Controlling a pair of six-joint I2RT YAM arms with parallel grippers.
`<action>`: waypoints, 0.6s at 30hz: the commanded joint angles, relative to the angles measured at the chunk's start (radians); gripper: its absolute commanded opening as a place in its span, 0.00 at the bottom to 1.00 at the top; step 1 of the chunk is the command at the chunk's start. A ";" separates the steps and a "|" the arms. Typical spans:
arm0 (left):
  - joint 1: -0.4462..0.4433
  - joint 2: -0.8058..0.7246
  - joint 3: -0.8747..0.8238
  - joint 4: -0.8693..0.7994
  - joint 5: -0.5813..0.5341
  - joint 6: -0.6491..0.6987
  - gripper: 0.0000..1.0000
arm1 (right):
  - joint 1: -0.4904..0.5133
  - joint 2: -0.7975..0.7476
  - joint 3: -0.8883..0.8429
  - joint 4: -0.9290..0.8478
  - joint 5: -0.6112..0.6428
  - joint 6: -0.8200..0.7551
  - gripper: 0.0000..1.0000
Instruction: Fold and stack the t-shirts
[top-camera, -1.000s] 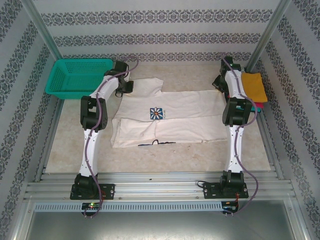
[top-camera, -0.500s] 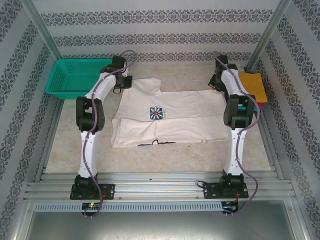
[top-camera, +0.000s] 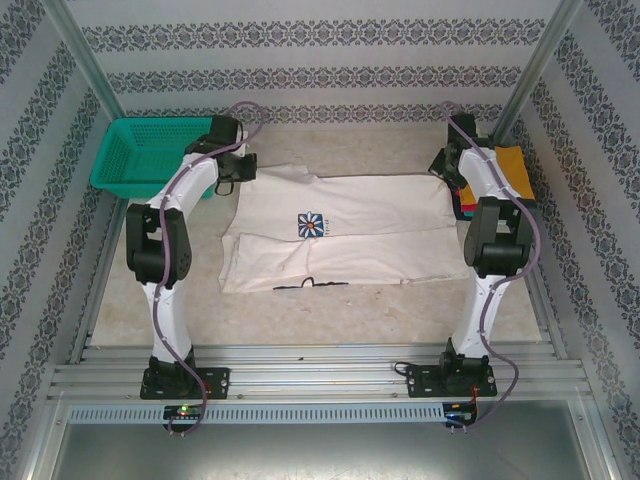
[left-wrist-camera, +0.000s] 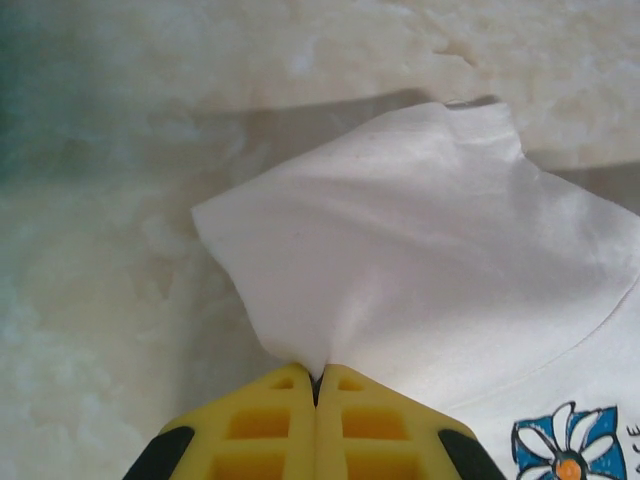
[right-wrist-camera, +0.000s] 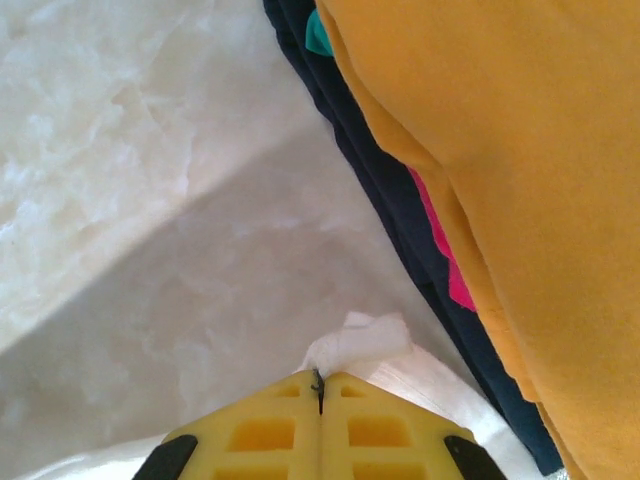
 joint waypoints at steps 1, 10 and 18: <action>0.011 -0.085 -0.067 0.066 -0.017 -0.022 0.00 | -0.010 -0.084 -0.076 0.050 -0.020 -0.023 0.00; 0.005 -0.205 -0.190 0.075 0.006 -0.042 0.00 | -0.034 -0.250 -0.281 0.102 -0.009 -0.037 0.00; -0.004 -0.332 -0.330 0.087 0.029 -0.063 0.00 | -0.041 -0.394 -0.421 0.111 -0.014 -0.043 0.00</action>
